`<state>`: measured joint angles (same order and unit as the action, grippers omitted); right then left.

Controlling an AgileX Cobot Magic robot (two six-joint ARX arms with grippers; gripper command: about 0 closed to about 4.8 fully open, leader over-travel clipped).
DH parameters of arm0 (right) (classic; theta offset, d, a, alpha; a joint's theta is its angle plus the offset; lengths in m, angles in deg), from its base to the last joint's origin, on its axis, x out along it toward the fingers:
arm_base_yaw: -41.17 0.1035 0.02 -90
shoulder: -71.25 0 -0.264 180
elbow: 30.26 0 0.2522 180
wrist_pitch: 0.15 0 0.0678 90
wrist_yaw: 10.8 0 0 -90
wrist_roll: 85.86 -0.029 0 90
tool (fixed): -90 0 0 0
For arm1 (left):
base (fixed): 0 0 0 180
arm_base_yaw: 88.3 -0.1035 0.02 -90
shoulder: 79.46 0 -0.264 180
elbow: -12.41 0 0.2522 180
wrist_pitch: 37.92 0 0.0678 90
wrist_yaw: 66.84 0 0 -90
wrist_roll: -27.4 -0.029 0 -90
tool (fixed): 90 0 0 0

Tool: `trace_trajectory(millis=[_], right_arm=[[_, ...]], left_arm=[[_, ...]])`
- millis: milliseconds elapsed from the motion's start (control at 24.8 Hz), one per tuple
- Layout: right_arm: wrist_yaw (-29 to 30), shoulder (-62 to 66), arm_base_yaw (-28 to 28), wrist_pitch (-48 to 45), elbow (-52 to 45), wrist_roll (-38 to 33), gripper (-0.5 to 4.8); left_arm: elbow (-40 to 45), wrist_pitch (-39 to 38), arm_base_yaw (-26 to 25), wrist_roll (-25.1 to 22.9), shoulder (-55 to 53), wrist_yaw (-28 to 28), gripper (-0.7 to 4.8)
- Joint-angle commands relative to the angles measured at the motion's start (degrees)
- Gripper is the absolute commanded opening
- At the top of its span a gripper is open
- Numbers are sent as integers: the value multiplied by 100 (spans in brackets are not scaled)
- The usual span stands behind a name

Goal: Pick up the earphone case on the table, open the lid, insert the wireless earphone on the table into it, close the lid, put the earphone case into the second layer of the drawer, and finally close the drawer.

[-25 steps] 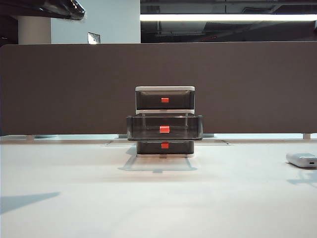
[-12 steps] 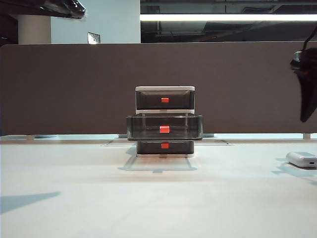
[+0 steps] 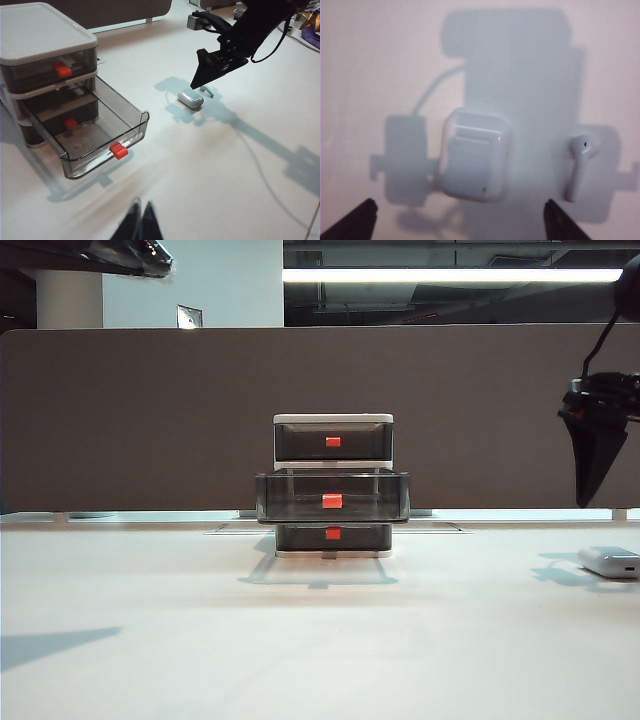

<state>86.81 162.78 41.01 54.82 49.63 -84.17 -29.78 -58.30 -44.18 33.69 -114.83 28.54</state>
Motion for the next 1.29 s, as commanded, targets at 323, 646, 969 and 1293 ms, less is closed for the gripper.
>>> trace_trajectory(millis=[323,646,969,1293], right_arm=[[-87,461,149,-26,221,157,463],[-374,656,297,-214,236,131,462],[-352,791,297,-302,236,131,460],[-310,975,297,-321,236,129,458]], left_arm=[[-22,76,-4,20,2,7,-6],[-22,76,-4,20,2,7,-6],[-22,79,-4,20,2,7,-6],[-22,81,-4,20,2,7,-6]])
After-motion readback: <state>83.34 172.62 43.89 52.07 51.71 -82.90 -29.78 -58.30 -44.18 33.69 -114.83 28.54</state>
